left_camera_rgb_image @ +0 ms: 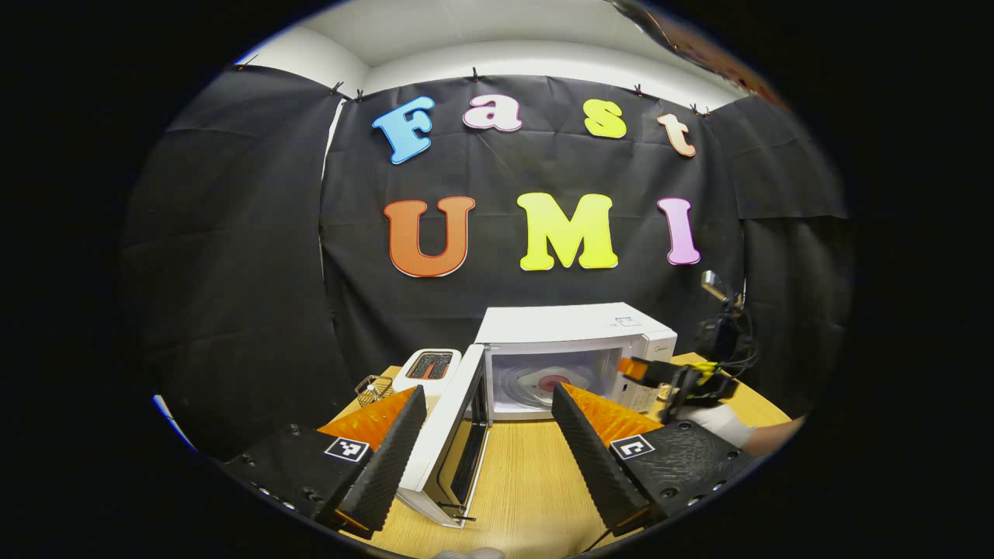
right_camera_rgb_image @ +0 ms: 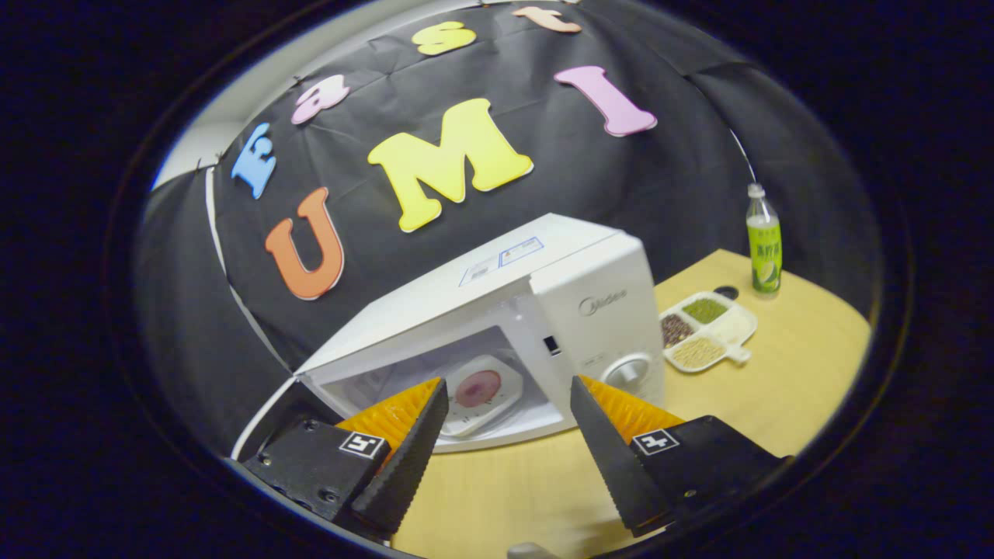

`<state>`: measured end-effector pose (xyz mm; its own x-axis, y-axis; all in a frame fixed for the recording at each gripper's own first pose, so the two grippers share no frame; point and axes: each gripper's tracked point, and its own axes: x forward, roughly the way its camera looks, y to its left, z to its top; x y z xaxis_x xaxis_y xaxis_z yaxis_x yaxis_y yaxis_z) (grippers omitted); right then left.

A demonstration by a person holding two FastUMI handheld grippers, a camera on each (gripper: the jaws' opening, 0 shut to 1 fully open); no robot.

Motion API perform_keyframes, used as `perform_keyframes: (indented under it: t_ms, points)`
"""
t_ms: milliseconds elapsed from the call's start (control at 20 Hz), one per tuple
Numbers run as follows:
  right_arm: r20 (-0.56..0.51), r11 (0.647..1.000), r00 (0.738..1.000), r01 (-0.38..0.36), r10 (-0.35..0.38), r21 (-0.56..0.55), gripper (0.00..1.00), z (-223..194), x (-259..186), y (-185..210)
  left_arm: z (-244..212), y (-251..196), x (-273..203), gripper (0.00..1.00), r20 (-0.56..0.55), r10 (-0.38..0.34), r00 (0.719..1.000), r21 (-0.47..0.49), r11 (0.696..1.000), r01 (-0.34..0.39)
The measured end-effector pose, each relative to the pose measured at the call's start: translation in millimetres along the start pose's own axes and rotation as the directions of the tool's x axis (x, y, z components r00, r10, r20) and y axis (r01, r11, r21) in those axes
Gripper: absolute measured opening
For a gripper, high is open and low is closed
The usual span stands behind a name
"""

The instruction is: Open the microwave oven with the left hand, put the food in, and close the microwave oven.

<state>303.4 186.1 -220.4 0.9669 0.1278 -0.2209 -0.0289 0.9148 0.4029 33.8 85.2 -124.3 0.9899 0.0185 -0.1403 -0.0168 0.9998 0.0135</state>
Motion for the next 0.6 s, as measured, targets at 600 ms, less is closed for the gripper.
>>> perform_keyframes:
  t_ms: [600]
  points:
    - [-0.008, 0.953, 0.993, 0.114, -0.121, -0.28, 0.91, 65.5, -142.3, -99.5, -5.3, 71.4, 21.0, 0.95, 0.03, 0.14, 0.99, 0.005, 0.99, -0.14]
